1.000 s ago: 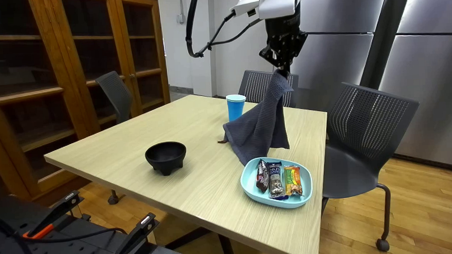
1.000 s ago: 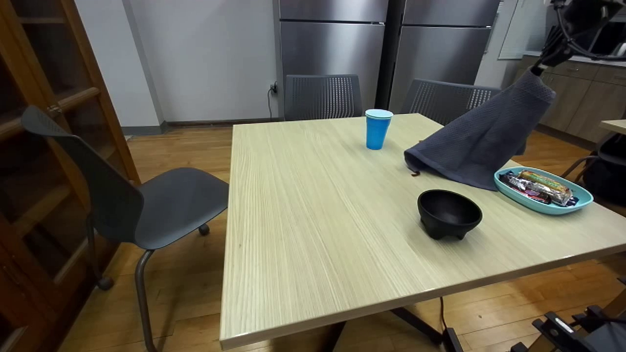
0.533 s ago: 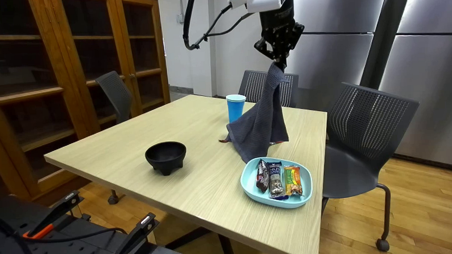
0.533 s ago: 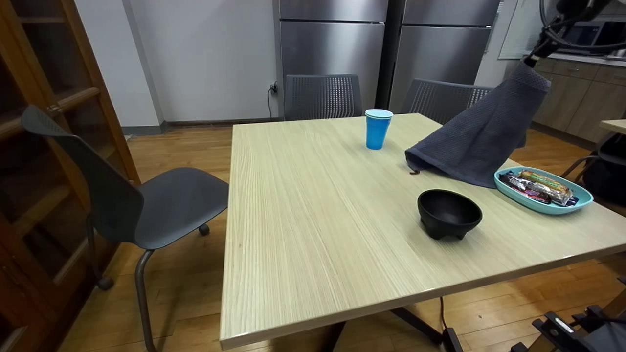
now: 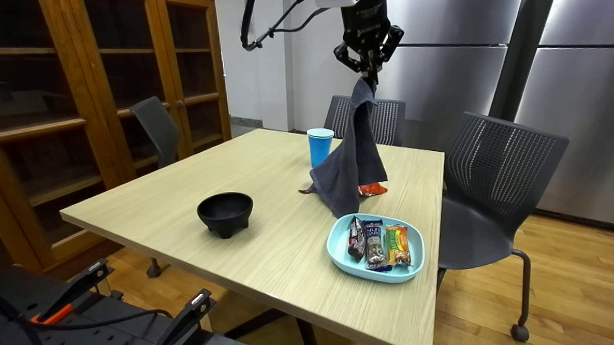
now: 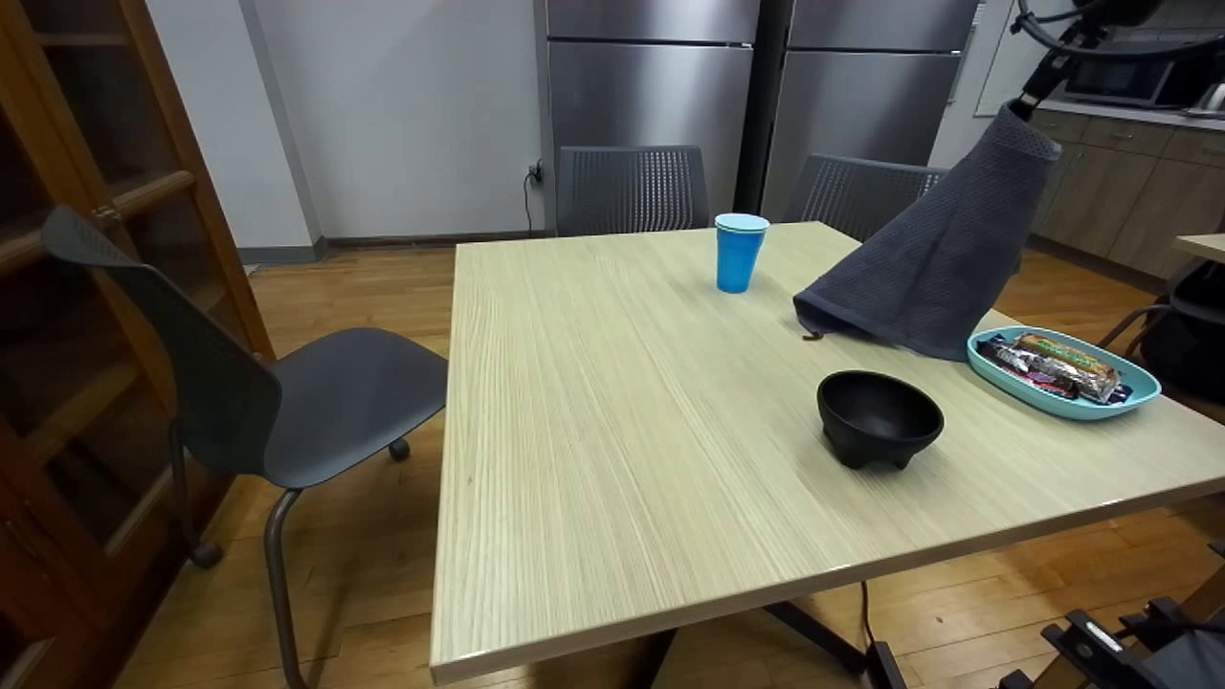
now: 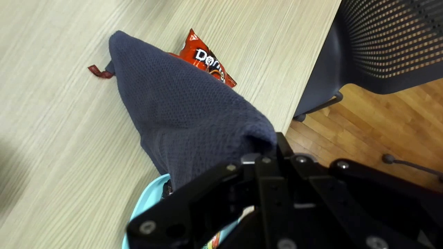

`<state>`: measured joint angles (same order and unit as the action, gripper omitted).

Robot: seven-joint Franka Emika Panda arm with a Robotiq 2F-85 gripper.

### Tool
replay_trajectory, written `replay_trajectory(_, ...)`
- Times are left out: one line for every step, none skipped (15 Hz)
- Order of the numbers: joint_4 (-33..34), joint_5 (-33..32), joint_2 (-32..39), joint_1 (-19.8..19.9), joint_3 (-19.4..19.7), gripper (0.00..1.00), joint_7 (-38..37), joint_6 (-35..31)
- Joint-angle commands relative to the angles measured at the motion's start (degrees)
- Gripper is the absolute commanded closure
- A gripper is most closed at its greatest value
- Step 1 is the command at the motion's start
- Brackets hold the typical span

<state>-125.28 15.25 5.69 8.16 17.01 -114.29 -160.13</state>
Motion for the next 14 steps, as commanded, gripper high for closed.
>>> replay_trajectory(0.61,0.81,-2.24,0.81,-1.27,0.99,-4.11,5.55)
replay_trajectory(0.69,1.42,-2.53,0.94,-1.50,0.99,-4.39,6.89)
replay_trajectory(0.84,2.56,-2.90,1.11,-1.80,0.99,-3.97,8.65)
replay_trajectory(0.96,3.54,-3.18,1.22,-1.97,0.99,-4.07,9.78)
replay_trajectory(1.13,4.63,-3.45,1.32,-2.13,0.99,-4.06,10.89)
replay_trajectory(1.38,5.75,-3.62,1.42,-2.21,0.99,-4.09,11.81)
replay_trajectory(1.48,8.07,-3.95,1.46,-2.43,0.99,-3.86,11.85)
replay_trajectory(1.72,9.62,-4.12,1.49,-2.50,0.99,-4.01,12.21)
replay_trajectory(1.94,10.48,-4.15,1.48,-2.48,0.99,-4.48,12.22)
replay_trajectory(2.21,11.31,-4.06,1.51,-2.51,0.99,-4.56,12.18)
replay_trajectory(2.24,11.47,-3.93,1.46,-2.58,0.99,-4.88,11.69)
replay_trajectory(2.13,11.11,-3.84,1.45,-2.60,0.99,-5.00,11.13)
replay_trajectory(1.83,10.17,-3.76,1.40,-2.64,0.99,-4.98,10.48)
replay_trajectory(1.61,9.68,-3.72,1.38,-2.66,0.99,-4.82,9.90)
